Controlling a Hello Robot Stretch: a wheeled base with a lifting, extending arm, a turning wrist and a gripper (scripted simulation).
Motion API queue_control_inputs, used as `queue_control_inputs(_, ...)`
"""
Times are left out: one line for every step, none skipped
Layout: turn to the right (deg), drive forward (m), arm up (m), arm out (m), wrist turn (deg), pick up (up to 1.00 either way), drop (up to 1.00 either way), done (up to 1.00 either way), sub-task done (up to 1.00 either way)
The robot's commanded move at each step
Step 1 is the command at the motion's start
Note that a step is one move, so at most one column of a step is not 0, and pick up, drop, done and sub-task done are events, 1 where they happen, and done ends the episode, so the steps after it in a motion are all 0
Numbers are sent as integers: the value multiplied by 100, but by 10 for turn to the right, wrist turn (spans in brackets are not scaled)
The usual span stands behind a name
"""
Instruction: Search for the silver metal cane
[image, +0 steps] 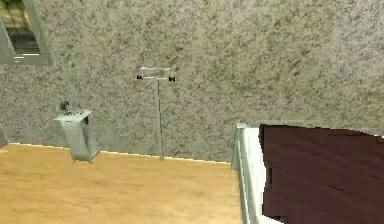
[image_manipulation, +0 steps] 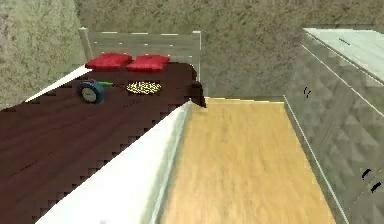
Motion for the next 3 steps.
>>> queue_control_inputs(0, 95, 0, 0, 0, 0, 0, 0, 0)
queue_control_inputs(150, 0, 0, 0, 0, 0, 0, 0, 0)
queue_control_inputs(0, 5, 0, 0, 0, 0, 0, 0, 0)
